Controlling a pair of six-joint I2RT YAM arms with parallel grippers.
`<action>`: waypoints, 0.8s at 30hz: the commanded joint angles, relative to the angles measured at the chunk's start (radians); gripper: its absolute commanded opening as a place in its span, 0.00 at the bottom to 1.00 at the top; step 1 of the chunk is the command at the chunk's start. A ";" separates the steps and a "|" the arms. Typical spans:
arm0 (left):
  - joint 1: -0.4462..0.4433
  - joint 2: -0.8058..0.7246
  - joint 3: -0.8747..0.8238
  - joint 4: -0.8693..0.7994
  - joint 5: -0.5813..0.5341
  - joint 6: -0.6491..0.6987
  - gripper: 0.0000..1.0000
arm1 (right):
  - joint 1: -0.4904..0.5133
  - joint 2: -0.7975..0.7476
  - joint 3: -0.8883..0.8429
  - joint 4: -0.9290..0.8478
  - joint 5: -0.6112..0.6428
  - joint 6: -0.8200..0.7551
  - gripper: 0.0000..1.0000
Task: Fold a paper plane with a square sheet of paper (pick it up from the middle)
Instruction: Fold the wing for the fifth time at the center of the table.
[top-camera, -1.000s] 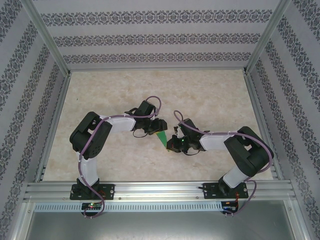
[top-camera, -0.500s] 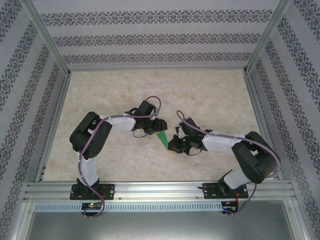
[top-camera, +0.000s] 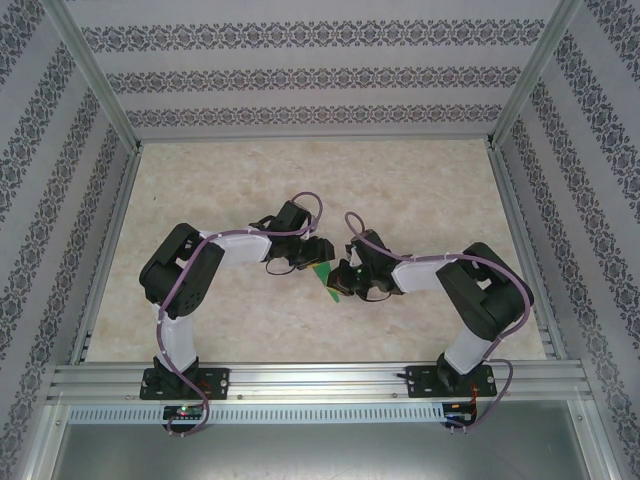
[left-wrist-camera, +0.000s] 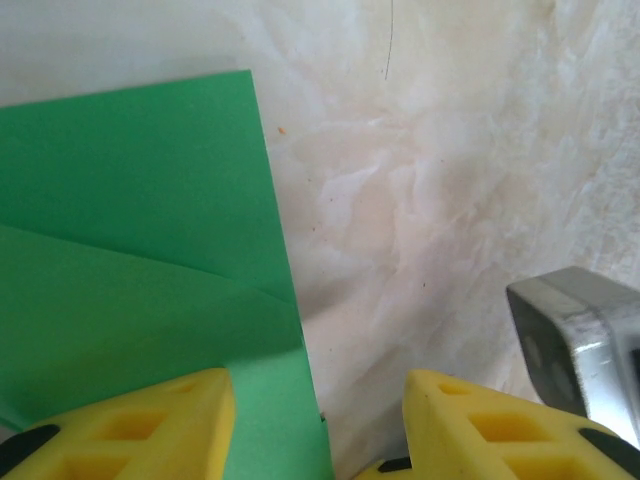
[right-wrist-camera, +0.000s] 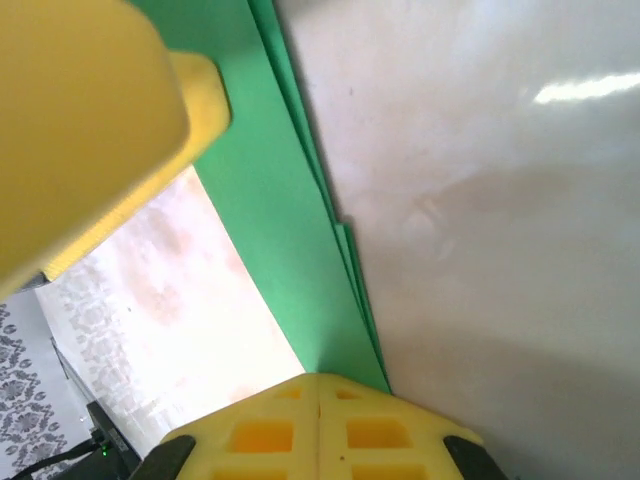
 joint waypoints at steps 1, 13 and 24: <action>-0.003 0.034 -0.026 -0.052 -0.060 0.023 0.51 | -0.009 0.040 -0.067 0.008 0.033 0.009 0.05; 0.010 -0.117 0.020 0.073 0.019 0.063 0.58 | -0.012 0.073 -0.054 -0.114 0.030 -0.082 0.03; 0.010 -0.153 -0.162 0.258 0.015 -0.065 0.32 | -0.013 0.106 -0.041 -0.082 0.016 -0.064 0.03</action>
